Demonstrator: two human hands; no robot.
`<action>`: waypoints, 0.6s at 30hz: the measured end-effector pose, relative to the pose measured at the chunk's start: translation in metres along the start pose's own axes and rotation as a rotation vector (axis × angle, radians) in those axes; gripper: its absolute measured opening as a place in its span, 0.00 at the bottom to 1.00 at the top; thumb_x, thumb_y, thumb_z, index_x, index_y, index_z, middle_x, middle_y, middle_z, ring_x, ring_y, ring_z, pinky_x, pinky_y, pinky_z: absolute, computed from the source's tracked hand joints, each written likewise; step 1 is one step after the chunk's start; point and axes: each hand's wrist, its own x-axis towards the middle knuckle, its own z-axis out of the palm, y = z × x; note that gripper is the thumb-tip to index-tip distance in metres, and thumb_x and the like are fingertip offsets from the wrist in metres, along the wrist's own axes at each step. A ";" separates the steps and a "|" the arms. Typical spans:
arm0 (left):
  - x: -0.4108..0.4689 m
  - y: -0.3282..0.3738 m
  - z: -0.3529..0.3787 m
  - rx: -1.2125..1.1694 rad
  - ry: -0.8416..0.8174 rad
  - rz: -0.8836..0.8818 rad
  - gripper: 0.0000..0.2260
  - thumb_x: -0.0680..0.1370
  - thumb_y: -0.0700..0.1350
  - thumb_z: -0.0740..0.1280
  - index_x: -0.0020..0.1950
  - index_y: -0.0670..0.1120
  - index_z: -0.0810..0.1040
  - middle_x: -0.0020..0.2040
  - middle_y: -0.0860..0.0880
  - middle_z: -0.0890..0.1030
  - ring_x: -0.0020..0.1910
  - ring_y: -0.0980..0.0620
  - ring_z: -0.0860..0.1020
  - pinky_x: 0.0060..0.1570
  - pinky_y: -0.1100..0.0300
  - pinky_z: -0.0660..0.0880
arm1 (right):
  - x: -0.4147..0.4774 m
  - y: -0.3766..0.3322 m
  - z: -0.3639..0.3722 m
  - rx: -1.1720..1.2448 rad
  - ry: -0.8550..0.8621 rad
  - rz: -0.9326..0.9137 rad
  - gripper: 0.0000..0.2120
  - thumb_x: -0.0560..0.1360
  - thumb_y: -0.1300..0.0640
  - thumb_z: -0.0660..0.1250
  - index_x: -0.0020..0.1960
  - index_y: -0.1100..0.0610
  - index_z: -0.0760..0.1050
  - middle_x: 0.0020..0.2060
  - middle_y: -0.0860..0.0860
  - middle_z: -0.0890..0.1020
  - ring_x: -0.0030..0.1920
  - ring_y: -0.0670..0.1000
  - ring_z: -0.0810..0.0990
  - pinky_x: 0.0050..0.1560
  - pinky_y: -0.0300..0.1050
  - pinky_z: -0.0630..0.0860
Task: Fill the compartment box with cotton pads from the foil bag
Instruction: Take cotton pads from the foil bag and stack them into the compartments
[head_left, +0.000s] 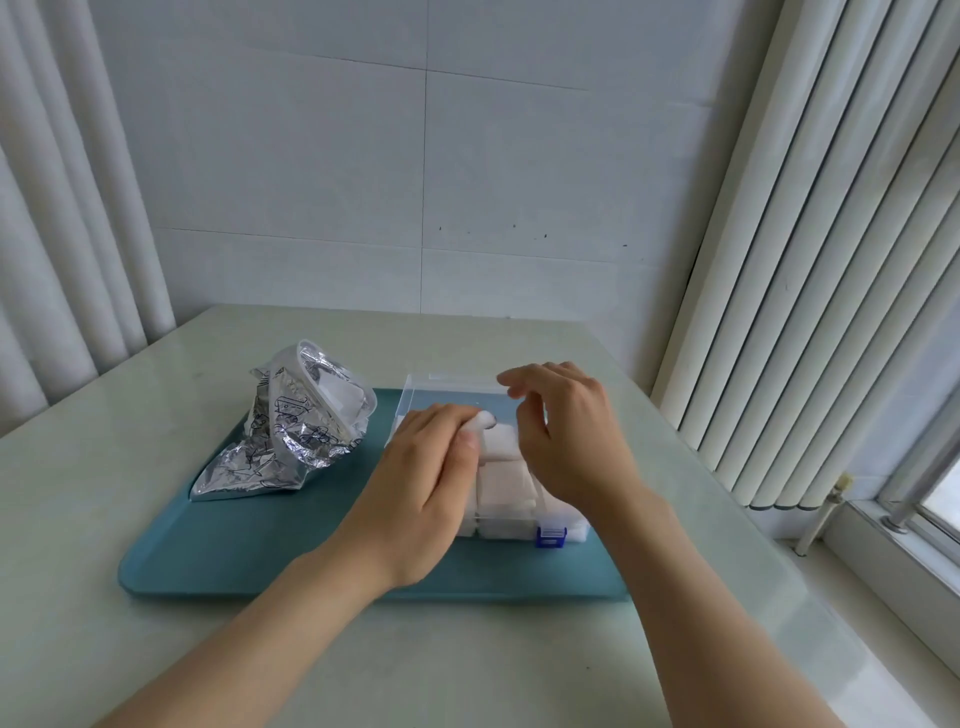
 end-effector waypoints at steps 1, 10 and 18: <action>0.002 0.002 -0.002 -0.061 -0.006 -0.056 0.16 0.87 0.53 0.53 0.59 0.52 0.80 0.48 0.62 0.79 0.53 0.58 0.76 0.55 0.66 0.69 | -0.001 -0.005 0.000 0.053 0.016 -0.041 0.20 0.76 0.64 0.58 0.62 0.55 0.83 0.48 0.48 0.86 0.51 0.50 0.82 0.55 0.54 0.79; 0.007 -0.007 -0.013 -0.266 -0.098 -0.270 0.19 0.87 0.59 0.55 0.52 0.51 0.81 0.40 0.54 0.80 0.39 0.51 0.76 0.47 0.48 0.72 | -0.005 -0.024 0.005 0.176 0.032 -0.159 0.21 0.75 0.67 0.58 0.62 0.58 0.82 0.48 0.49 0.86 0.49 0.49 0.84 0.52 0.54 0.81; 0.017 0.003 -0.018 -0.840 0.004 -0.497 0.23 0.88 0.55 0.56 0.58 0.40 0.84 0.46 0.42 0.83 0.48 0.46 0.83 0.57 0.47 0.80 | -0.010 -0.042 0.000 0.206 -0.044 -0.233 0.35 0.70 0.46 0.78 0.73 0.53 0.75 0.60 0.44 0.83 0.62 0.45 0.80 0.63 0.48 0.75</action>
